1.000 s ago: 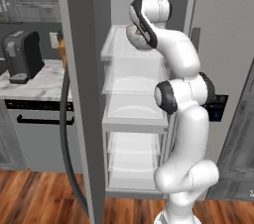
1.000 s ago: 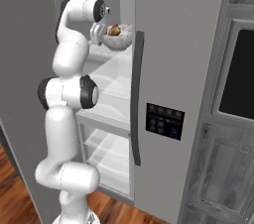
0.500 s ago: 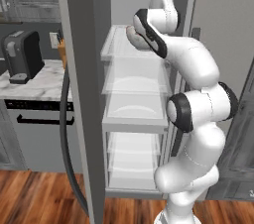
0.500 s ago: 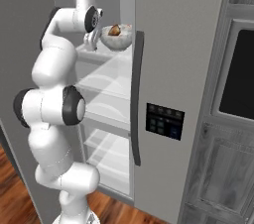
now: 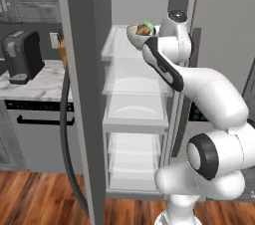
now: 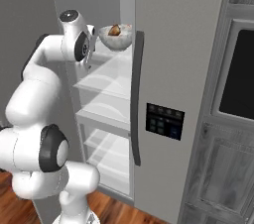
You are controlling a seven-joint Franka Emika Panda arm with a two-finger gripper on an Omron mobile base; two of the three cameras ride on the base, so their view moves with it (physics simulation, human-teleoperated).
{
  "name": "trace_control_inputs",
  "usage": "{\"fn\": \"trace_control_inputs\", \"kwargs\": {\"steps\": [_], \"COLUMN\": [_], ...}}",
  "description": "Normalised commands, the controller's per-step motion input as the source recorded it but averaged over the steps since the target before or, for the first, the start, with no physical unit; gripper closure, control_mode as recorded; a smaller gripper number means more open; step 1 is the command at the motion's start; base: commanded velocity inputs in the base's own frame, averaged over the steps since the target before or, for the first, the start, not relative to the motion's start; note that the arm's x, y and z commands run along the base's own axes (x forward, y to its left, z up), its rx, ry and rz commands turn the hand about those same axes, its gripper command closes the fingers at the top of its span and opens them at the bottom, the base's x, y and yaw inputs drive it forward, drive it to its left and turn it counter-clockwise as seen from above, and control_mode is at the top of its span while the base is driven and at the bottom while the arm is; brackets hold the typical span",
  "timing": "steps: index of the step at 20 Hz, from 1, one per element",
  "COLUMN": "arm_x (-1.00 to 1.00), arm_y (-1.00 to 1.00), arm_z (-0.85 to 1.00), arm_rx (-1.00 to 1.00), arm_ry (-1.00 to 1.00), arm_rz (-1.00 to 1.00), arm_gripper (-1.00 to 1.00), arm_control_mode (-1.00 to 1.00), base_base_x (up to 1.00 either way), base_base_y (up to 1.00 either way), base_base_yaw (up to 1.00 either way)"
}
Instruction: Pick the chicken drumstick and onion from their plates and place them in the bowl. Then put the bowl in the fridge.
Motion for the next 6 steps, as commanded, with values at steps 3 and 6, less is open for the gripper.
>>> {"fn": "trace_control_inputs", "kwargs": {"steps": [3,6], "arm_x": [-0.93,-0.91], "arm_y": [0.0,0.0], "arm_z": [-0.23,-0.32], "arm_rx": [0.0,0.0], "arm_ry": [0.0,0.0], "arm_rz": [-0.08,-0.08], "arm_gripper": [-1.0,-1.0], "arm_control_mode": [-1.0,-1.0], "base_base_x": [0.0,0.0], "base_base_y": [0.0,0.0], "base_base_yaw": [0.0,0.0]}}
